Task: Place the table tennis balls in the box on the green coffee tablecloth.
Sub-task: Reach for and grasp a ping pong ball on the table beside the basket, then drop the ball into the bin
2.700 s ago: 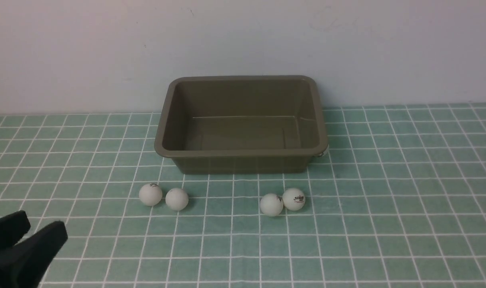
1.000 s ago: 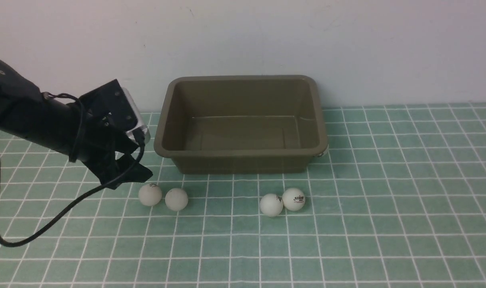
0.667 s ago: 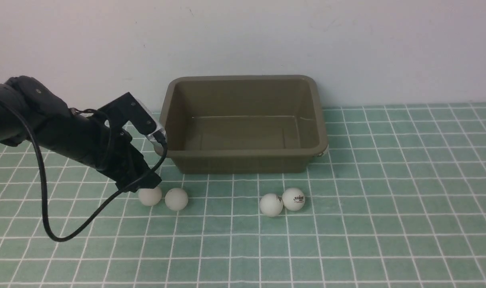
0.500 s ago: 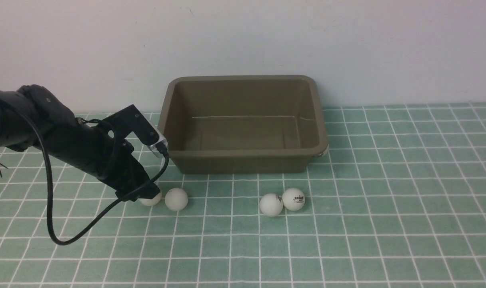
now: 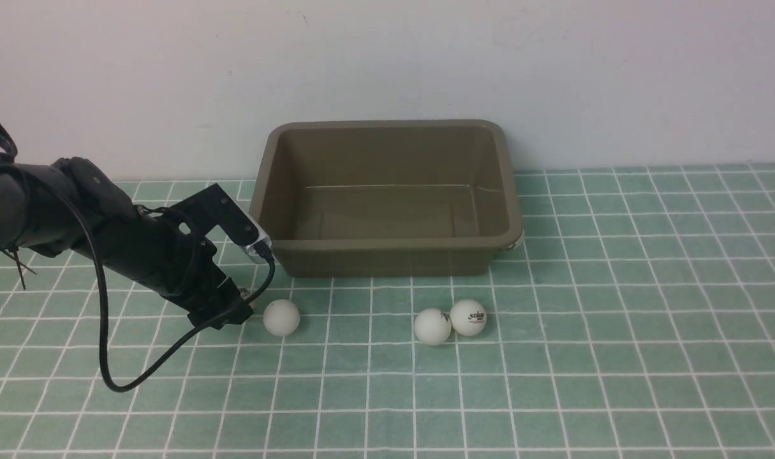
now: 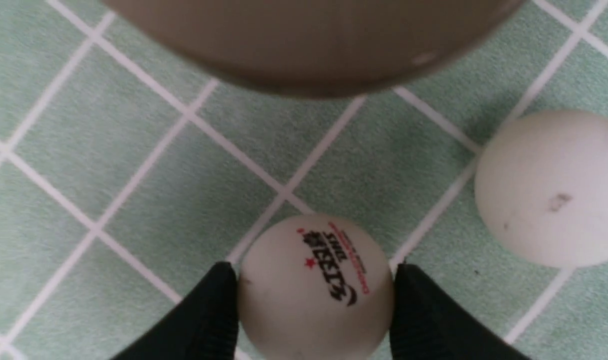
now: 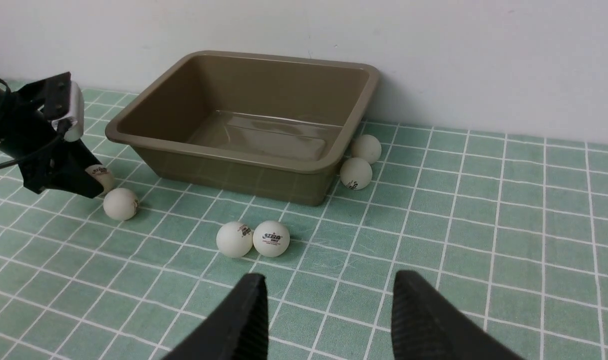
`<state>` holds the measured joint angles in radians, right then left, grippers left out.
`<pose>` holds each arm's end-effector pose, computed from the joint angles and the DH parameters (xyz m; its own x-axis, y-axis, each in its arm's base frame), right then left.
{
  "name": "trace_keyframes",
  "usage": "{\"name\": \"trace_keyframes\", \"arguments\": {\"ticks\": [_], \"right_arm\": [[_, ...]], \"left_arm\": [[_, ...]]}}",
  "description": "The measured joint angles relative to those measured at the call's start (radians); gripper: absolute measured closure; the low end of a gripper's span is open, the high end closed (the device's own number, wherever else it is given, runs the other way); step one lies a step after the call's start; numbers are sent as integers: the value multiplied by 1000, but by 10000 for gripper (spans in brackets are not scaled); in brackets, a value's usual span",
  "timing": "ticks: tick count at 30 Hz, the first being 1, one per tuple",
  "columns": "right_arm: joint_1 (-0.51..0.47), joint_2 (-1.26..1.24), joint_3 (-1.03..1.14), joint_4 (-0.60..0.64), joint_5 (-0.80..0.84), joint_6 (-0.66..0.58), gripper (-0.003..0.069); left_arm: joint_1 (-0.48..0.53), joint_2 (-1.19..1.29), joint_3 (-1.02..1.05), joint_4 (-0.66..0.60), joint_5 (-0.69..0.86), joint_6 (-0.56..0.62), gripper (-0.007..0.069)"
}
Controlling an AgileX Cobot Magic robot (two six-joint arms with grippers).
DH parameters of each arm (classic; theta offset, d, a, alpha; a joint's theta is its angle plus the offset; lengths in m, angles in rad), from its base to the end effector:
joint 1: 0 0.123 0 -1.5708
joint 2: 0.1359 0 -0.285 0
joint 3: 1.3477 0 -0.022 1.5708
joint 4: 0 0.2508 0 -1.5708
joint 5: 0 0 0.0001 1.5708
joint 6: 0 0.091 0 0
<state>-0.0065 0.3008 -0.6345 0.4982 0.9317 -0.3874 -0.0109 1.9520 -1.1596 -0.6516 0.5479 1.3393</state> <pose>0.0376 0.0347 0.3296 -0.4068 -0.0653 -0.9112 -0.3707 0.9235 0.0993 0.3804 -0.0329 0.1459 -0.5674 0.6614 -0.4906 0.7315 0.6784 0.0685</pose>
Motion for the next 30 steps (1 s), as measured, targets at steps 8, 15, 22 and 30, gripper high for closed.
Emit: {"name": "trace_keyframes", "arguments": {"ticks": [8, 15, 22, 30], "right_arm": [[0, 0, 0, 1, 0, 0, 344], [0, 0, 0, 0, 0, 0, 344], [0, 0, 0, 0, -1, -2, 344], [0, 0, 0, 0, 4, 0, 344]], "left_arm": [[0, -67, 0, 0, -24, -1, 279], [0, -184, 0, -22, -48, -1, 279], [0, -222, -30, -175, -42, 89, 279], [-2, -59, -195, -463, 89, 297, 279]]}}
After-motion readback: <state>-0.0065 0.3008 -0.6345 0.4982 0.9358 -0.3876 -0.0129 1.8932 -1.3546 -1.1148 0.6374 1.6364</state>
